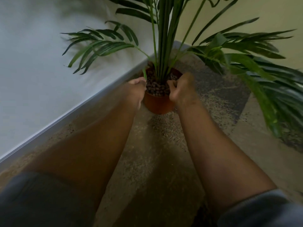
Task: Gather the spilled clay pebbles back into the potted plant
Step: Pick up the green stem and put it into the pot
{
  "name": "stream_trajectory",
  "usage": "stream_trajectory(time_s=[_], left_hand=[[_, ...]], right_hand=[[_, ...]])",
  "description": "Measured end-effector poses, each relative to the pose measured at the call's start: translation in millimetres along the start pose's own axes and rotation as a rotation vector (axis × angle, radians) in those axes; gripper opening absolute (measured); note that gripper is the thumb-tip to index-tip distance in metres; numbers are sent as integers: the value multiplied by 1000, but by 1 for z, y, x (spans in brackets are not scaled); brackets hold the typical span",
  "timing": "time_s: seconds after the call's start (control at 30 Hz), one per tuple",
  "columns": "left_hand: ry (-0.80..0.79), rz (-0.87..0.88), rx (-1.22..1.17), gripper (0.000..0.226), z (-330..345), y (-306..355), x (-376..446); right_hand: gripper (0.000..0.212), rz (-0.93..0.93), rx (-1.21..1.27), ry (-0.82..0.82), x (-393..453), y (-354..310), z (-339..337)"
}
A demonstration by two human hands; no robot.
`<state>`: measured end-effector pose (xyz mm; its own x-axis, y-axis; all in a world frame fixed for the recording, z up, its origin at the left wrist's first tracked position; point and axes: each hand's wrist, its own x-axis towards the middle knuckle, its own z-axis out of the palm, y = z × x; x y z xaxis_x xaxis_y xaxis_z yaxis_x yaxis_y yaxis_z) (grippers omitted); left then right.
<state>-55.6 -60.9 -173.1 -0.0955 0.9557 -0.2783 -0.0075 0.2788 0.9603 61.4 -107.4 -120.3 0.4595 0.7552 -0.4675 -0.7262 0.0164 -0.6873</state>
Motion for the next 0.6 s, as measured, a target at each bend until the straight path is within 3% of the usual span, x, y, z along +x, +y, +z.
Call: stream_trajectory(time_s=[0.3, 0.6], left_hand=[[15, 87, 273, 20, 15, 0, 25], [5, 92, 223, 29, 10, -9, 29]], right_hand=[[42, 9, -110, 50, 8, -12, -1], [44, 46, -150, -14, 13, -6, 2]])
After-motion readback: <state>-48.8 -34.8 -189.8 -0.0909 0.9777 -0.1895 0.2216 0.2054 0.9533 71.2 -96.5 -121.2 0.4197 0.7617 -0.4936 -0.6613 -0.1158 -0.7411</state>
